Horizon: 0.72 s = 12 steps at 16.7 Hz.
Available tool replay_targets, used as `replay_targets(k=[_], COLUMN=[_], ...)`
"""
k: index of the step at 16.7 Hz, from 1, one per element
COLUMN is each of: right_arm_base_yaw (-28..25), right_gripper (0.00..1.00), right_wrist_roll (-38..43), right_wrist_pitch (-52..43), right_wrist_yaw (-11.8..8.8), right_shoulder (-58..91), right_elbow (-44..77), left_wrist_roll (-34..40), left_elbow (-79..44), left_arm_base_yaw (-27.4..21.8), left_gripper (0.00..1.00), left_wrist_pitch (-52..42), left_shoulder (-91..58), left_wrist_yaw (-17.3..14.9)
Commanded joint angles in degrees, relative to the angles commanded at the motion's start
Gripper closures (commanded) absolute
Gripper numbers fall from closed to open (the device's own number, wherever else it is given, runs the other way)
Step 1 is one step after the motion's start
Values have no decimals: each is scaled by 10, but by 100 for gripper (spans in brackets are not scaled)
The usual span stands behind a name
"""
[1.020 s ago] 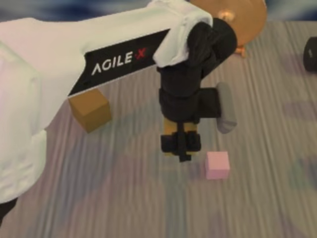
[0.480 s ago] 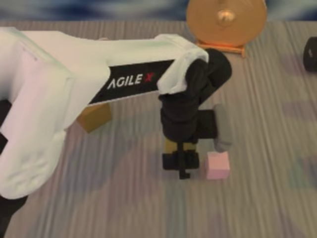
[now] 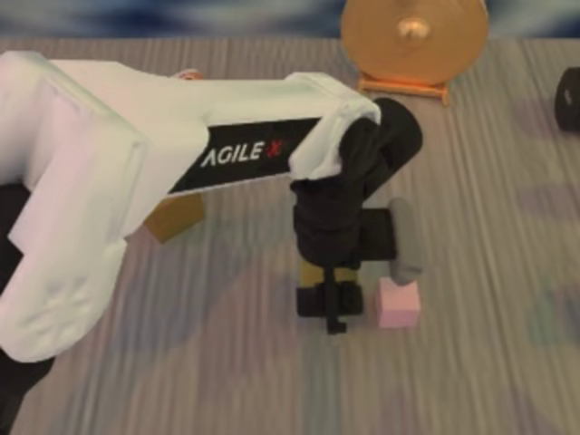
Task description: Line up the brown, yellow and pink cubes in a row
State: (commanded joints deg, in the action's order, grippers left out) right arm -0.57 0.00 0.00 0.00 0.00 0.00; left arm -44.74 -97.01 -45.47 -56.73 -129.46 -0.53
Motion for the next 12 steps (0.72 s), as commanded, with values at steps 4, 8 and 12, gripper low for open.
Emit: replay_targets(k=[4, 8, 12], right_arm_base_yaw=[0, 0, 0], right_gripper=[0, 0, 0], right_wrist_roll=[0, 0, 0], right_wrist_pitch=[0, 0, 0], right_wrist_yaw=[0, 0, 0], right_shoulder=[0, 0, 0], right_elbow=[0, 0, 0], left_wrist_roll=[0, 0, 0], left_elbow=[0, 0, 0], left_arm_base_yaw=[0, 0, 0], left_gripper=[47, 17, 0], left_wrist_pitch=[0, 0, 0], left_shoulder=[0, 0, 0], left_wrist_yaw=[0, 0, 0])
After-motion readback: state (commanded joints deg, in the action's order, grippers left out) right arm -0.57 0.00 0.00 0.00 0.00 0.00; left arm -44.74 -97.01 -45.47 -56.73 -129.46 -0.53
